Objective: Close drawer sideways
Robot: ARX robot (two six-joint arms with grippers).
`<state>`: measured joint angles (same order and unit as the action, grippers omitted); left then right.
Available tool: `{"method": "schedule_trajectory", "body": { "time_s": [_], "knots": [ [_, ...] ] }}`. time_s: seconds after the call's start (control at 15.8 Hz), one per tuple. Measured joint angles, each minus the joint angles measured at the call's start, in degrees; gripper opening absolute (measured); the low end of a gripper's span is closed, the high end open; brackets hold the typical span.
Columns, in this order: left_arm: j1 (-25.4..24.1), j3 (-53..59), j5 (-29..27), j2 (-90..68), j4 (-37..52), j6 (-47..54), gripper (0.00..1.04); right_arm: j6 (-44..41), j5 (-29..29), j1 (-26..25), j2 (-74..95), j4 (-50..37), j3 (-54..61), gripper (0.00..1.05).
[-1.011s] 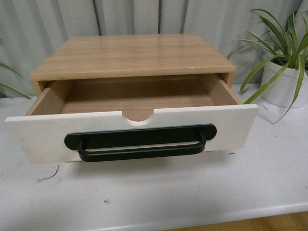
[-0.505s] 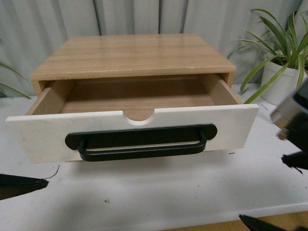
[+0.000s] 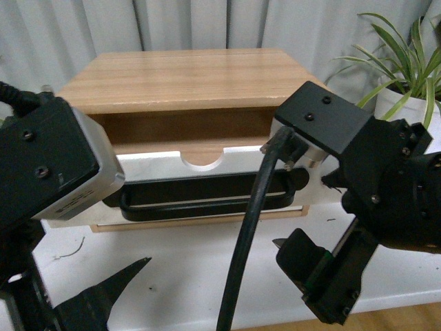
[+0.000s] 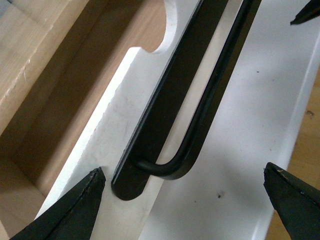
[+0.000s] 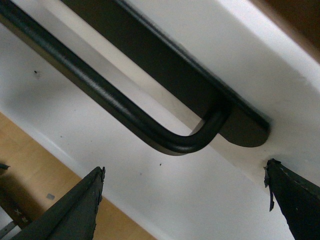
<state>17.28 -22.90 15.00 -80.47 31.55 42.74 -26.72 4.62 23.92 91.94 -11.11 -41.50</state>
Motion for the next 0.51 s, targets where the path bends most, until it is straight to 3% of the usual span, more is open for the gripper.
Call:
{"method": "schedule_trajectory", "body": {
  "time_s": [0.51],
  "knots": [
    [-3.4, -15.4, -4.0, -17.5, 4.0, 3.7, 0.98, -6.2, -1.8, -3.0, 14.4, -7.9, -14.9, 0.98]
  ]
}}
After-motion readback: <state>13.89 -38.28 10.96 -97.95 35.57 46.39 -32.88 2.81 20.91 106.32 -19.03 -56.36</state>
